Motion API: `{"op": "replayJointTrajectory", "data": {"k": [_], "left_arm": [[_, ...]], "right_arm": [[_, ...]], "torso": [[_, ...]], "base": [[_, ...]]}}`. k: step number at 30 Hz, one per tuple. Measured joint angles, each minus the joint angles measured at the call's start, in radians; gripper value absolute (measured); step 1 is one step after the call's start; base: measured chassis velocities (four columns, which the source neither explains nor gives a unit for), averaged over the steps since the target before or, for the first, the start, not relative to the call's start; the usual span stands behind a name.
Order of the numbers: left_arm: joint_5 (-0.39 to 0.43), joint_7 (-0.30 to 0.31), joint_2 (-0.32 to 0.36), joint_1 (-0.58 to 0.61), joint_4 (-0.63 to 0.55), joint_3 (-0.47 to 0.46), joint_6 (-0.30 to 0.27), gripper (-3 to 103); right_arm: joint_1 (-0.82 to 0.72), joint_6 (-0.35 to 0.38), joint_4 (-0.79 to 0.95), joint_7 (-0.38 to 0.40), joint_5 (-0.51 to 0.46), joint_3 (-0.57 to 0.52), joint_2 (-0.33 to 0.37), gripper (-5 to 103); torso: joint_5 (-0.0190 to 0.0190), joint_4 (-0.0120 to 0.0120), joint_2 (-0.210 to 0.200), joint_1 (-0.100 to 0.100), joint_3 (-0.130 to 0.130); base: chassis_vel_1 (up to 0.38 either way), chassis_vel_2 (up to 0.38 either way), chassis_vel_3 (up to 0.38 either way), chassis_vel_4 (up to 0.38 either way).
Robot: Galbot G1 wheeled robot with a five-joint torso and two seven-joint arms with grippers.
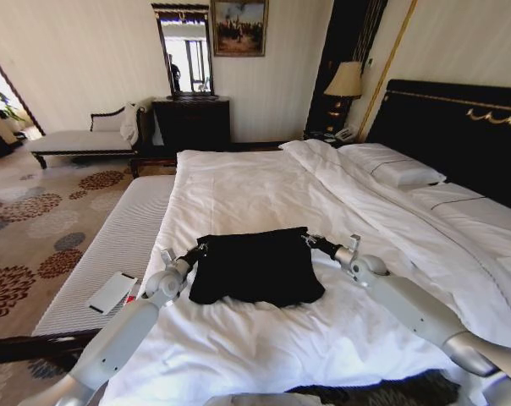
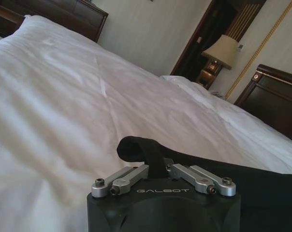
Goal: Fold the clothes on the bed.
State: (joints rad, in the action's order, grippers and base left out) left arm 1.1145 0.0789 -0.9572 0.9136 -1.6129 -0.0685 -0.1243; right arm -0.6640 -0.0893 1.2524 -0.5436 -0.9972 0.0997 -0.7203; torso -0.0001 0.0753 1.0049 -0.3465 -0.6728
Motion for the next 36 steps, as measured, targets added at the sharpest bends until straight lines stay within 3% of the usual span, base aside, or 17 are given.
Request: {"op": "replayJointTrajectory", "data": {"k": [14, 36], "left_arm": [[-0.081, -0.008, 0.037, 0.152, -0.173, -0.023, 0.055, 2], [-0.195, -0.025, 0.047, 0.411, -0.275, -0.088, 0.136, 2]], "right_arm": [[-0.355, -0.106, 0.17, -0.025, 0.138, -0.26, 0.002, 2], [-0.567, -0.224, 0.211, -0.037, 0.258, -0.341, -0.016, 2]], "torso": [[0.0002, 0.0002, 0.0, 0.0, 0.0], [0.0, 0.0, 0.0, 0.0, 0.0]], "base": [[0.0, 0.0, 0.0, 0.0], [0.0, 0.0, 0.0, 0.0]]}}
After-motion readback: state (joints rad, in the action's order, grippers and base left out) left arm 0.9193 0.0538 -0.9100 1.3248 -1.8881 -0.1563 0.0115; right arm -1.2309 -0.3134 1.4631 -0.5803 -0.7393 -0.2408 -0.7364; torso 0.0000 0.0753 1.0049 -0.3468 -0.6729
